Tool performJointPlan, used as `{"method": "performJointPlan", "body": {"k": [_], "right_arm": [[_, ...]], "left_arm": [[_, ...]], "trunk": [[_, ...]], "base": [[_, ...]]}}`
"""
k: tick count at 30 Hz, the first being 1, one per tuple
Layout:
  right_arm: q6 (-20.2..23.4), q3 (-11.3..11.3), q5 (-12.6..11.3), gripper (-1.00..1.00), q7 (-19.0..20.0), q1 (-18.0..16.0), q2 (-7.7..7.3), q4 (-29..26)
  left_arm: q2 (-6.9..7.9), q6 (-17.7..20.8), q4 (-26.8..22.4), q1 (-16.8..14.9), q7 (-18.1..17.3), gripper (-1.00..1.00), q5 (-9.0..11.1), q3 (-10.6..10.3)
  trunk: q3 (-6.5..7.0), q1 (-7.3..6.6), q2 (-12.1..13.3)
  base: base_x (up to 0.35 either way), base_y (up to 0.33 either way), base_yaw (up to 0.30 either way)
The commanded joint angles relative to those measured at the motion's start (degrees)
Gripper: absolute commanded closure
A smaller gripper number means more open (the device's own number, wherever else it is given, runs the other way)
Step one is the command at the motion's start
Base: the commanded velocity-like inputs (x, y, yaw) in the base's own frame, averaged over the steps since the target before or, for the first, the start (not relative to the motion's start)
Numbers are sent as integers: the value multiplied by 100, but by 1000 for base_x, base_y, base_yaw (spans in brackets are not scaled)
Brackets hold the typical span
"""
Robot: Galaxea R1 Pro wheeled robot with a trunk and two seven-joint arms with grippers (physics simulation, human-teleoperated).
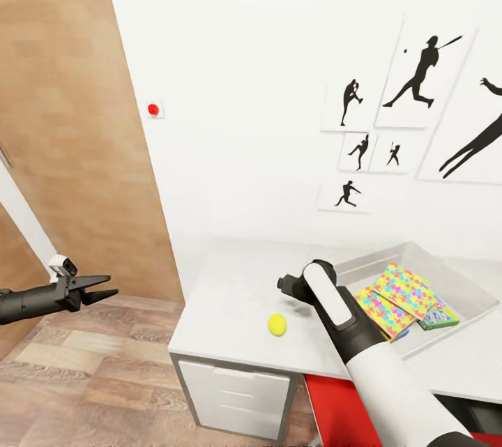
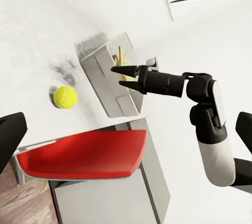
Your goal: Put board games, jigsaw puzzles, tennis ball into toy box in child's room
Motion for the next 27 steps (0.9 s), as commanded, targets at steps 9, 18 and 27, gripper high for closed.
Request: {"method": "performJointPlan", "body": {"k": [9, 18, 27], "right_arm": [[17, 19, -33, -100, -48, -8, 25, 41], [17, 53, -33, -100, -38, -8, 69, 73], [17, 65, -24, -100, -37, -8, 77, 80]], "left_arm": [[231, 61, -78, 1, -20, -100, 184, -18], [271, 62, -665, 385, -20, -100, 608, -10], [274, 63, -745, 441, -20, -100, 643, -5]], "trunk": [[-98, 4, -14], [-183, 4, -14], [-268, 4, -14]], "base": [[0, 0, 0], [0, 0, 0], [0, 0, 0]]}}
